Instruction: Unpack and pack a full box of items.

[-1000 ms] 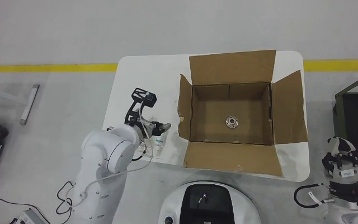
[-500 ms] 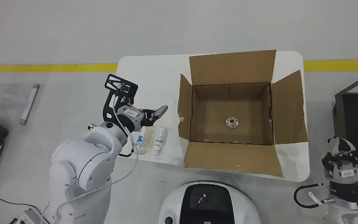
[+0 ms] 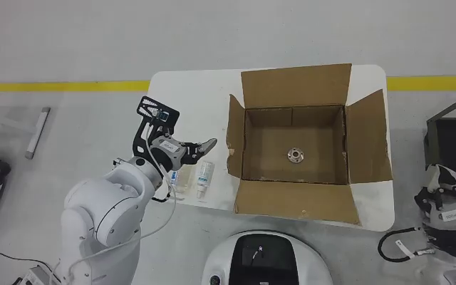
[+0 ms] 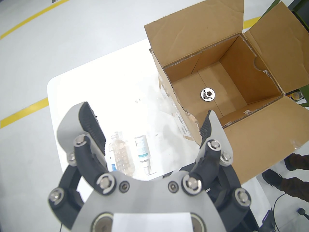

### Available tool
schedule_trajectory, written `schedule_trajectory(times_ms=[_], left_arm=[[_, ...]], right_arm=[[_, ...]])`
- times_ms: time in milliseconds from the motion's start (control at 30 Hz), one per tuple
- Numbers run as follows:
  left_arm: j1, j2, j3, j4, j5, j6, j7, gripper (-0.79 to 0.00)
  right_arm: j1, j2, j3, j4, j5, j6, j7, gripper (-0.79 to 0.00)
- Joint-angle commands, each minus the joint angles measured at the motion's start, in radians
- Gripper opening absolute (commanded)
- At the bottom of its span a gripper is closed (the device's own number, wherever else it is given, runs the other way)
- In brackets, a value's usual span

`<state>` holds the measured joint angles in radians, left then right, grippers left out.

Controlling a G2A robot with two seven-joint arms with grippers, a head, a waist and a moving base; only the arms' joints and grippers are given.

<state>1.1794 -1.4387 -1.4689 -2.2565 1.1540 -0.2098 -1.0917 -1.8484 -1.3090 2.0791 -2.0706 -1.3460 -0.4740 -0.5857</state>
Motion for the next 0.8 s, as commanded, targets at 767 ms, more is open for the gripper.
schedule_trajectory(times_ms=[767], left_arm=[[0.000,0.000,0.000,0.000,0.000,0.000,0.000,0.000]], right_arm=[[0.053,0.014,-0.119,-0.174,-0.135,-0.008,0.320,-0.785]])
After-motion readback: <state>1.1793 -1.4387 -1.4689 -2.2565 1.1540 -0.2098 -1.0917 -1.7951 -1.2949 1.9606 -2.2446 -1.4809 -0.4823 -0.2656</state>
